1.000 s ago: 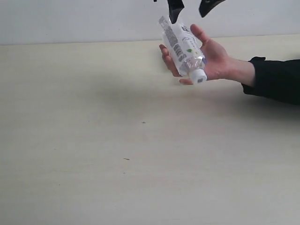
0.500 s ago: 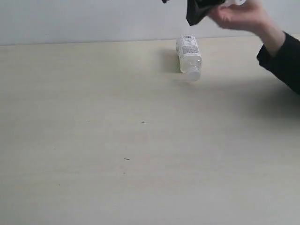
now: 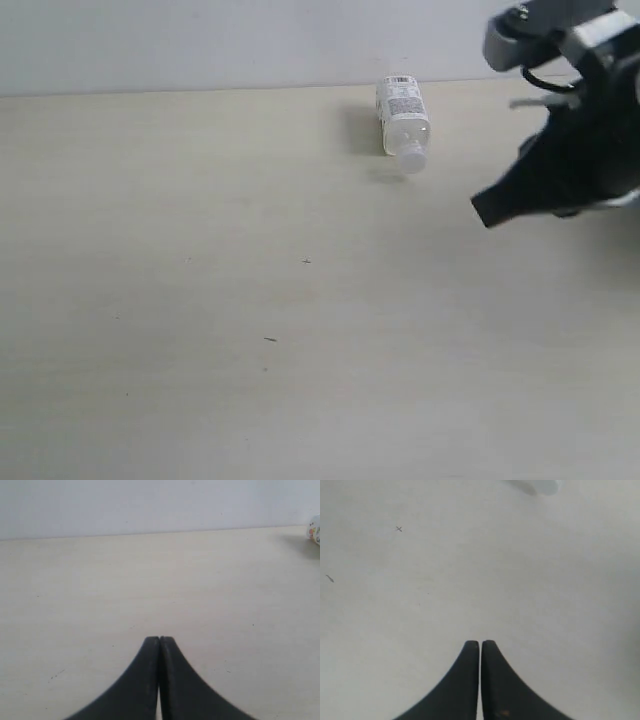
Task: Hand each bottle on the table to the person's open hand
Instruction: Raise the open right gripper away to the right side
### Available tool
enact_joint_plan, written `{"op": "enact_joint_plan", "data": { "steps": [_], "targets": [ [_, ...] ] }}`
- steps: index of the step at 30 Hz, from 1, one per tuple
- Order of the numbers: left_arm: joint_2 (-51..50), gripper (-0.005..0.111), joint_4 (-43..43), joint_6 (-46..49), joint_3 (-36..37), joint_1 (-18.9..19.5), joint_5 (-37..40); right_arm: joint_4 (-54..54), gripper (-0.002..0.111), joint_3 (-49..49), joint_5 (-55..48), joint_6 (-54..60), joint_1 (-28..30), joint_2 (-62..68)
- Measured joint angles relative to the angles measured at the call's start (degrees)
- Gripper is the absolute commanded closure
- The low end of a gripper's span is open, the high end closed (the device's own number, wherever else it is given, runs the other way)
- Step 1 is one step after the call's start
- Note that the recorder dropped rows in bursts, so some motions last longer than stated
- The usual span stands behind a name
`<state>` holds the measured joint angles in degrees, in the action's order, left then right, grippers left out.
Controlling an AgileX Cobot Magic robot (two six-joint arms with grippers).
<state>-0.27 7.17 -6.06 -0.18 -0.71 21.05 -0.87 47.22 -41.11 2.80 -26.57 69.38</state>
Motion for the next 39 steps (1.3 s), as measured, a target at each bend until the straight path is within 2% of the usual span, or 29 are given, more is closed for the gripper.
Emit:
{"op": "enact_joint_plan", "data": {
  "steps": [6, 10, 13, 20, 31, 39],
  "targets": [
    [0.0, 0.104, 0.0, 0.0, 0.0, 0.0, 0.0, 0.1, 0.106, -12.4, 8.0, 3.5, 0.0, -20.6],
    [0.0, 0.104, 0.0, 0.0, 0.0, 0.0, 0.0, 0.9, 0.106, -12.8, 10.3, 4.1, 0.0, -30.8],
    [0.0, 0.104, 0.0, 0.0, 0.0, 0.0, 0.0, 0.9, 0.106, -13.2, 10.9, 4.1, 0.0, -33.2],
    [0.0, 0.104, 0.0, 0.0, 0.0, 0.0, 0.0, 0.9, 0.106, -23.9, 22.1, 4.1, 0.0, -43.7],
    [0.0, 0.104, 0.0, 0.0, 0.0, 0.0, 0.0, 0.9, 0.106, -24.3, 23.1, 4.3, 0.0, -56.0],
    [0.0, 0.104, 0.0, 0.0, 0.0, 0.0, 0.0, 2.9, 0.106, -27.1, 25.2, 4.3, 0.0, -58.4]
  ]
}}
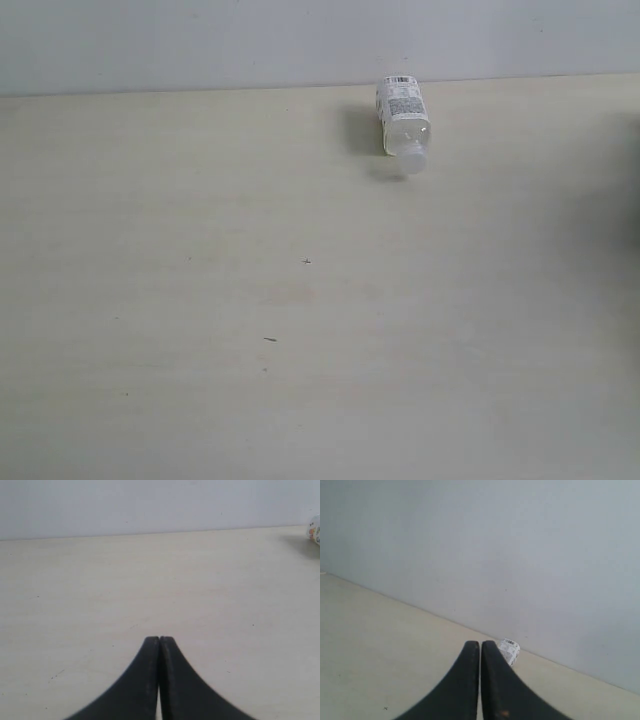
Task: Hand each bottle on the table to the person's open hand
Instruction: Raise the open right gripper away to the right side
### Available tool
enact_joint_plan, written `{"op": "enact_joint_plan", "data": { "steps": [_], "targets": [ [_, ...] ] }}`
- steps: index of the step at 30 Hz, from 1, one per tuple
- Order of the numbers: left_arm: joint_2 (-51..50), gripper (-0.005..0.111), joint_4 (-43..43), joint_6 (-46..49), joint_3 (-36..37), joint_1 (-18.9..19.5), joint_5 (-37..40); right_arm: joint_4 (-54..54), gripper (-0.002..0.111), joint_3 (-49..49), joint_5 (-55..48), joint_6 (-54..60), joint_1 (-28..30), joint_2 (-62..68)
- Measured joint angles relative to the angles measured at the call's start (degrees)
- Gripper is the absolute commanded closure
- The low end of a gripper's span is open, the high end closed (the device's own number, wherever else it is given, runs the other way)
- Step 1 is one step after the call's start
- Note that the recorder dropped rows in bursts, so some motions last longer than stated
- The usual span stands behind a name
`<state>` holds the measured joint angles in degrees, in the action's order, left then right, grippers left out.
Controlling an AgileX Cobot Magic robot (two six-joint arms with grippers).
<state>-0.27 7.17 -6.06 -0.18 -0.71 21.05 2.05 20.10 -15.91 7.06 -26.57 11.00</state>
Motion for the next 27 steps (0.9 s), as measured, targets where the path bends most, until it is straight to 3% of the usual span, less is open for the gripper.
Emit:
{"op": "enact_joint_plan", "data": {
  "steps": [27],
  "targets": [
    [0.0, 0.104, 0.0, 0.0, 0.0, 0.0, 0.0, 0.2, 0.106, 0.0, 1.7, 0.0, 0.0, 0.0]
  ]
}}
